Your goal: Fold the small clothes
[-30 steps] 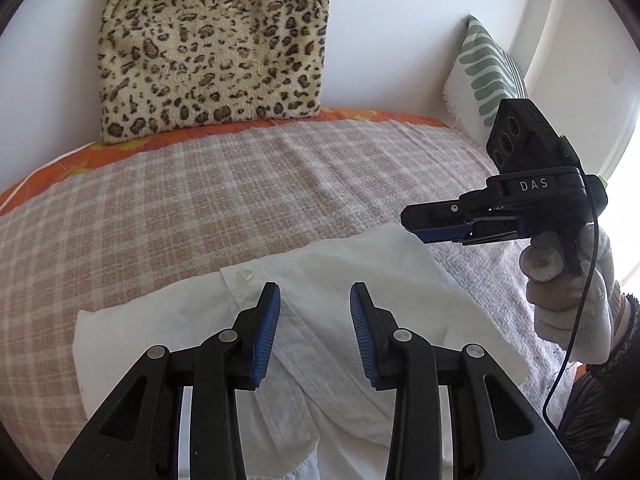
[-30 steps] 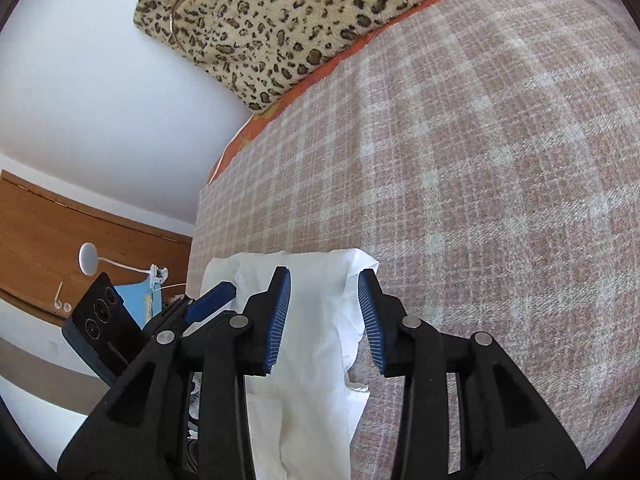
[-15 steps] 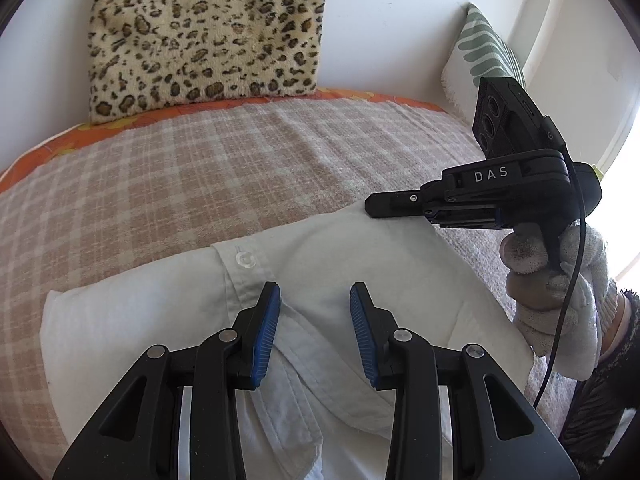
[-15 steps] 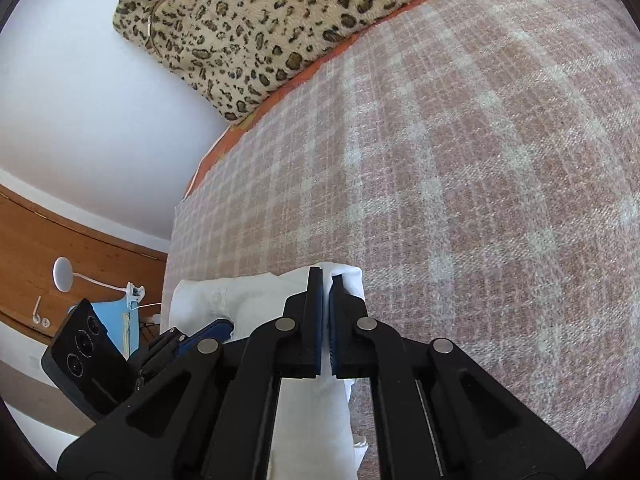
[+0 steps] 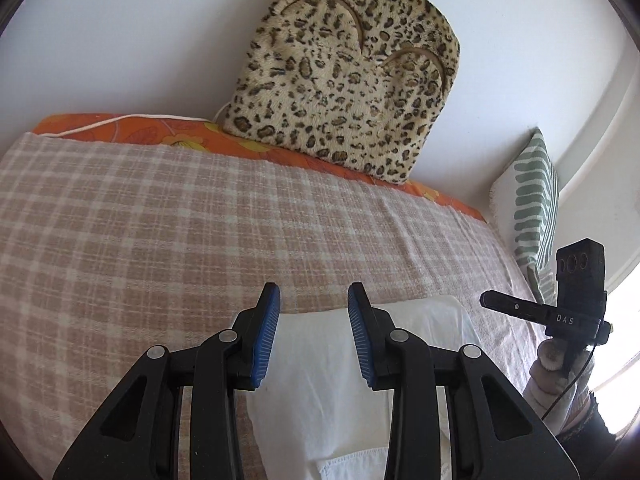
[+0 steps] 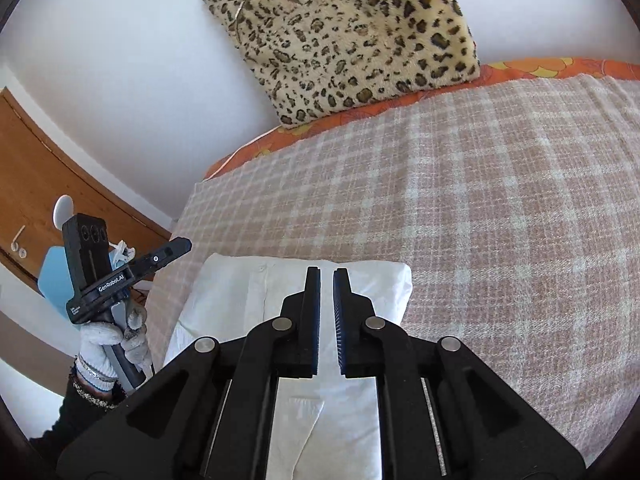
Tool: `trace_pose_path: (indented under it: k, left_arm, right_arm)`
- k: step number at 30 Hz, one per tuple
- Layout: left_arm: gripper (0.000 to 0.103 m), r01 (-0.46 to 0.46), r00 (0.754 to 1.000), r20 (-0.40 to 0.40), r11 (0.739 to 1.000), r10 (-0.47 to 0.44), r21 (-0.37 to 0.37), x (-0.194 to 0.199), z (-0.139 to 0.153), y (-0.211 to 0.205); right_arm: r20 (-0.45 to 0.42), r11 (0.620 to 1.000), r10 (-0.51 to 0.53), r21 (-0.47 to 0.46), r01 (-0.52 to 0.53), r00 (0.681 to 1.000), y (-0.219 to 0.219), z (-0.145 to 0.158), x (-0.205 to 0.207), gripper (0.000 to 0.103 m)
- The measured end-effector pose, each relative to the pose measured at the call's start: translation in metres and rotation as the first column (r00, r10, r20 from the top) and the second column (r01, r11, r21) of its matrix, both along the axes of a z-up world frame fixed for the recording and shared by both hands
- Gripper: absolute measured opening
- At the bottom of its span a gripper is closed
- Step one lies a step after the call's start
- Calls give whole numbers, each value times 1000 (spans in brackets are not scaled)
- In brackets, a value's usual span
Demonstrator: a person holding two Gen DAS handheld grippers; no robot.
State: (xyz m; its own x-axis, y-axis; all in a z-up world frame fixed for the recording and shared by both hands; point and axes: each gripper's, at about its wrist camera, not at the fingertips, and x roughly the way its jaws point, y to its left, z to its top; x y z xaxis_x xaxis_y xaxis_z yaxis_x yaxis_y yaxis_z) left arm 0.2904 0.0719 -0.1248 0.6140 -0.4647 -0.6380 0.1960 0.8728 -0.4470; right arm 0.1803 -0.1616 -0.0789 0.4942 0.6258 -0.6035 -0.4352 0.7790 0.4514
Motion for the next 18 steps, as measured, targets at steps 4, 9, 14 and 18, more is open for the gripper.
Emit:
trace_pose_path:
  k: [4,9,14,18]
  left_arm:
    - [32,42,999,-26,989,-39,140,2,-21,-19]
    - [35,26,999,-36,960,-17,278,10,-48,-16]
    - [35,14,1000,-26,958,-7,285,10,-45,-7]
    - [35,-60,998,3,945,63,323,2,-30,13]
  right_arm:
    - [-7,994,72,-83,-72,997,33,-12,-1,9]
    - [-90,986,81,-141,-93,993,45,-41,9,9]
    - [-98,988,74,-129,-86,992,36,-38,9,7]
    - [-61,994,37,-105,-43,997,13,-21,-3,19]
